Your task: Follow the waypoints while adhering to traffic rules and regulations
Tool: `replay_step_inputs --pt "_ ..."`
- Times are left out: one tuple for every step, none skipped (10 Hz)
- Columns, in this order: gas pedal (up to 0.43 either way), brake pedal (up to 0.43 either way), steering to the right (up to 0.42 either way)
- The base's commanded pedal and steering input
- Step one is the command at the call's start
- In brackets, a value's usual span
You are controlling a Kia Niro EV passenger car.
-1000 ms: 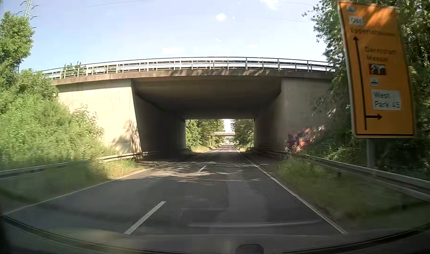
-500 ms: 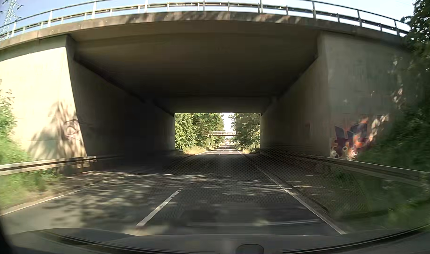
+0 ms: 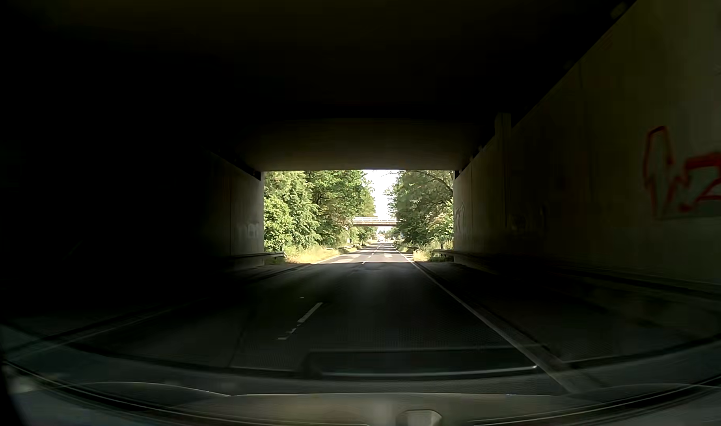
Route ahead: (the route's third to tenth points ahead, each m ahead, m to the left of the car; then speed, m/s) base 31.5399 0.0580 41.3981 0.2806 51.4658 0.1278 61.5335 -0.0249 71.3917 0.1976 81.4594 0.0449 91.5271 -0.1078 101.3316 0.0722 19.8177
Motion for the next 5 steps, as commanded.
replay_step_inputs --pt "0.000 0.030 0.004" --pt "0.000 0.030 0.004" --pt "0.000 0.030 0.003" --pt "0.000 0.030 0.003" --pt "0.000 0.030 0.002"
